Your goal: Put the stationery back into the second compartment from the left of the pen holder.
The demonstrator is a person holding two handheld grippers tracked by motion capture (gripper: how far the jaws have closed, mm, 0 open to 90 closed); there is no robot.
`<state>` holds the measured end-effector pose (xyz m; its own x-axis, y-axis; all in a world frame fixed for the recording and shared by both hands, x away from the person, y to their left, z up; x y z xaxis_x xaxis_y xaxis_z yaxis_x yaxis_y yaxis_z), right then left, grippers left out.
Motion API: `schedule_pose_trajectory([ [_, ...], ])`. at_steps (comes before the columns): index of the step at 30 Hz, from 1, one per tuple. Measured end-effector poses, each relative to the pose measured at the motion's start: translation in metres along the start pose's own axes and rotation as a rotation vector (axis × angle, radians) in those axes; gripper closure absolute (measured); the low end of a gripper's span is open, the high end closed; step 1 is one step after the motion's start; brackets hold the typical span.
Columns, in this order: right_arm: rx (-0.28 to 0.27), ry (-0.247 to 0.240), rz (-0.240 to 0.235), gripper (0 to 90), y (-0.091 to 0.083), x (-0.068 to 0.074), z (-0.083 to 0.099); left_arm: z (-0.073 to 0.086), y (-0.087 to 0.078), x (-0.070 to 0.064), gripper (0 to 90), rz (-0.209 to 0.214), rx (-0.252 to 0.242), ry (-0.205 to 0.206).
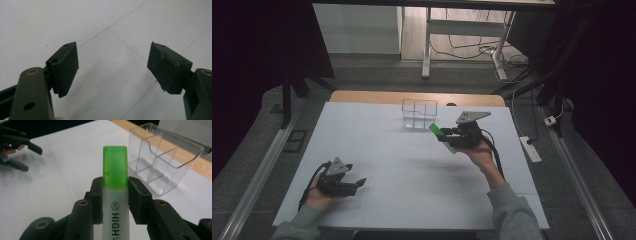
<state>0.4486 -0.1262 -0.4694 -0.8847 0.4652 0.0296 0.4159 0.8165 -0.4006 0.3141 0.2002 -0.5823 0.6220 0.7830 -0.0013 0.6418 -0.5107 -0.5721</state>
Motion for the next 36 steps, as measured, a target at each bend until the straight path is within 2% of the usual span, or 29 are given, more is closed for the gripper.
schedule_pose_trajectory([
  [13,-0.095,0.003,0.026,66.6,0.007,0.005,-0.02,-0.001,-0.001,-0.001,24.7,-0.003,-0.002,0.005],
  [20,-0.137,0.03,0.057,66.7,0.006,-0.001,-0.028,-0.001,-0.001,-0.002,24.7,-0.006,0.0,0.002],
  [26,-0.167,0.041,0.069,66.6,0.008,-0.006,-0.034,-0.001,-0.002,-0.001,24.6,-0.01,-0.002,-0.002],
  [36,-0.246,0.059,0.076,66.6,0.015,-0.011,-0.054,0.0,-0.001,0.0,24.5,-0.013,0.0,-0.007],
])
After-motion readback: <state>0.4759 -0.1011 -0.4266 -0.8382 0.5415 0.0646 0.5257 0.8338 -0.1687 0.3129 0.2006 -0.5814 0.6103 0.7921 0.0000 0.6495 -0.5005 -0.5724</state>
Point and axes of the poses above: each handheld gripper's, and its own axes: y roughly forward along the jaws, z roughly out of its underside, x roughly to its left, the point moved 7 cm from there along y, roughly forward along the jaws, and after that the axes turned 8 degrees about -x, right-handed, at the moved point
